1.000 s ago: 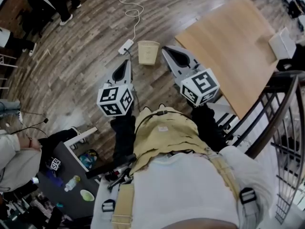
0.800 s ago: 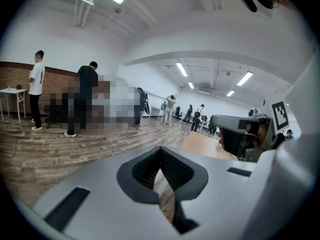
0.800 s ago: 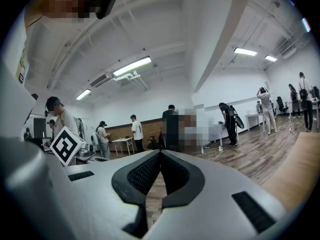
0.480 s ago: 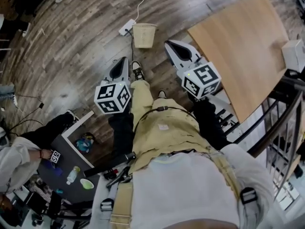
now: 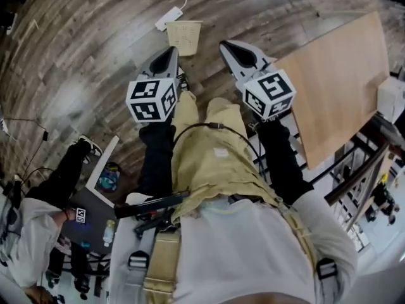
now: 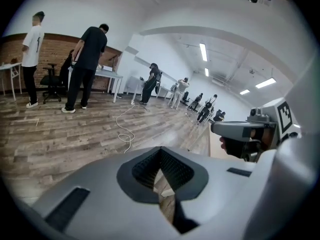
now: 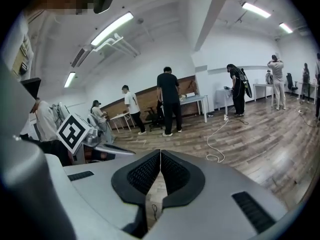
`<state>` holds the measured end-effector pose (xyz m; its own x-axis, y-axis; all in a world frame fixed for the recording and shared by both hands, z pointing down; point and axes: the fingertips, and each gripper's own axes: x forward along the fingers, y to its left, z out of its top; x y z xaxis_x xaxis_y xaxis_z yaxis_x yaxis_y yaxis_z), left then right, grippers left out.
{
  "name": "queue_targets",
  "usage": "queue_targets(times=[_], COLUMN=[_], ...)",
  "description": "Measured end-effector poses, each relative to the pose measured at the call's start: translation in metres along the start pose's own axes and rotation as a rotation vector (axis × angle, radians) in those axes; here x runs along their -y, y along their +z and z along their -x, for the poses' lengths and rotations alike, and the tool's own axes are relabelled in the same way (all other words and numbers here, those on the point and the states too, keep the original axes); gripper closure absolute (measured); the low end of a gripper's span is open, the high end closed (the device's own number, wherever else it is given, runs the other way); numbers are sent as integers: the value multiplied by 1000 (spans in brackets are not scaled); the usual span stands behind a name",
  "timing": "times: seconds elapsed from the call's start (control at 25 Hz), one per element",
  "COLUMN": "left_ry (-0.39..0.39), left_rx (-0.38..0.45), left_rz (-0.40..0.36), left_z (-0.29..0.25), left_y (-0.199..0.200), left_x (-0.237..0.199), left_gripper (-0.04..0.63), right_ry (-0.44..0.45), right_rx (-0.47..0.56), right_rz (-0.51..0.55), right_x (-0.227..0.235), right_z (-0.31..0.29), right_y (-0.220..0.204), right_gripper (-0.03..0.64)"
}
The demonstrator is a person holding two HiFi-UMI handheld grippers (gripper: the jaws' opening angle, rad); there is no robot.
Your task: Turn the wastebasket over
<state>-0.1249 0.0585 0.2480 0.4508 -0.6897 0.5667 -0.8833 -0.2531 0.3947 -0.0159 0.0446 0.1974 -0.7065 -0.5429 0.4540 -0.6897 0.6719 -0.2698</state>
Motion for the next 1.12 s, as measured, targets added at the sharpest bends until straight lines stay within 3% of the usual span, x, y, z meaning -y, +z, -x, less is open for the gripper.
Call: queue_targets(times=[0.2,0.36,0.56,0.76,0.88,1.12], left_ry=[27,26,0,-87,-131,-167], left_rx=[-115,-202,-359,-446,-501,-532], left_rz=[26,62,60,85,15,-243], left_z=[-49,-80,-106,-168,-212,-308], left_y=[-40,-93,-178,-233,-259,-293], left_x=[-43,-69,-98,-110,-114,-138], left_gripper=[594,594,594,594,594,594], right_ry=[85,175,192,200,188,148], right_rx=[-93,-231,-351,-432,-451,-472], right_rz=[-35,-46,-77,-73,-88,-156], right_x=[19,39,74,111,131,167], right_z=[-74,-119,-151,-189,-211,-250], right_y=[-41,-115,-205,-282,-315,-370], right_gripper=[595,594,594,594,594,594])
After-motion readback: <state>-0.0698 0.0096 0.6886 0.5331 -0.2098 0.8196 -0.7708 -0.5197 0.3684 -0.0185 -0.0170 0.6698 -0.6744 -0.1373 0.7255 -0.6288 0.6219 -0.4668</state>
